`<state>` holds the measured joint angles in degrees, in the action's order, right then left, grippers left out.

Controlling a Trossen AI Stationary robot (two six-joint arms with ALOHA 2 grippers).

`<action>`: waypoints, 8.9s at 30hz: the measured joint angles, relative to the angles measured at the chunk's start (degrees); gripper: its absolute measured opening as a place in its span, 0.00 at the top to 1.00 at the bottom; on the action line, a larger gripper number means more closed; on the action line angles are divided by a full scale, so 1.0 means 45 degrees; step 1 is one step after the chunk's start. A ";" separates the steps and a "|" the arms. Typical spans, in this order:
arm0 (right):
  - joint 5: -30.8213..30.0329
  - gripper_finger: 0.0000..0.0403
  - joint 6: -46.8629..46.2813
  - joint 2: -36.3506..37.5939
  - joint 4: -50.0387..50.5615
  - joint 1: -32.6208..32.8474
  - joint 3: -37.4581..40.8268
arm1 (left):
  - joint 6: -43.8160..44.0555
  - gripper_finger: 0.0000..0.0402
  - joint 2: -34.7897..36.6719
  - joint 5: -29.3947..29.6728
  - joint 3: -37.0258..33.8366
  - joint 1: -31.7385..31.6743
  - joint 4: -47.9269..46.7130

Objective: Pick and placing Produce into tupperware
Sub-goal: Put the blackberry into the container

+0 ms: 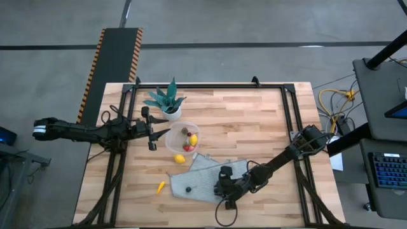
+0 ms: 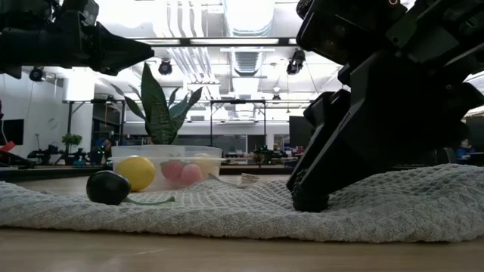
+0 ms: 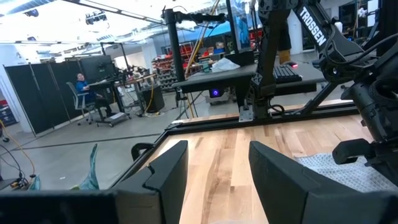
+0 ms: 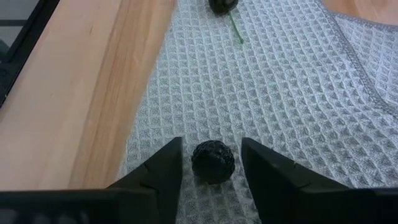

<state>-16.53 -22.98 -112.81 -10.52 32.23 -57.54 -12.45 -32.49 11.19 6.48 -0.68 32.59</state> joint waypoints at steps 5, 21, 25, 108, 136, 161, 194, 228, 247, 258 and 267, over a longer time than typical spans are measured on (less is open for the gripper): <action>0.0000 0.73 0.0005 0.0000 0.0000 0.0000 0.0000 | 0.0000 0.61 0.0000 -0.0001 0.0000 -0.0001 -0.0004; -0.0043 0.86 0.0772 0.0198 -0.0003 0.0000 -0.0045 | 0.0000 0.61 -0.0021 0.0000 0.0000 0.0002 0.0003; -0.0543 0.86 0.1688 0.0673 0.0037 -0.0052 -0.0142 | 0.0000 0.61 -0.0019 0.0004 0.0005 0.0000 0.0008; 0.2997 0.63 0.3787 0.0083 0.0306 -0.2919 -0.0185 | -0.0010 0.61 -0.0010 -0.0001 0.0005 0.0004 -0.0007; 0.3310 0.73 0.3762 0.0136 0.1005 -0.2914 -0.0204 | -0.0005 0.61 0.0000 0.0001 0.0005 0.0004 -0.0007; 0.3438 0.86 0.3774 0.0102 0.1288 -0.2905 -0.0982 | -0.0005 0.61 -0.0010 -0.0001 0.0005 0.0004 -0.0008; 0.3648 0.45 0.3436 -0.0146 0.2877 -0.2890 -0.1409 | -0.0010 0.61 0.0007 0.0000 0.0005 0.0004 -0.0012; 0.3517 0.81 0.2906 -0.0136 0.2671 -0.2885 -0.1335 | -0.0010 0.61 0.0005 -0.0001 0.0005 0.0004 -0.0005; 0.2695 0.81 0.3662 -0.0037 0.2691 -0.2913 -0.2284 | -0.0010 0.61 0.0005 0.0001 0.0005 0.0004 -0.0010; 0.2291 0.81 0.5531 -0.0024 0.2968 -0.4146 -0.3481 | -0.0010 0.61 0.0005 0.0004 0.0005 0.0004 0.0001; 0.2429 0.81 0.7380 -0.0024 0.2968 -0.5648 -0.4203 | -0.0010 0.61 0.0005 0.0001 0.0005 0.0002 -0.0002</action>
<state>-5.61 10.23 -112.92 2.83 6.81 -76.45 -12.49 -32.47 11.19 6.50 -0.67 32.58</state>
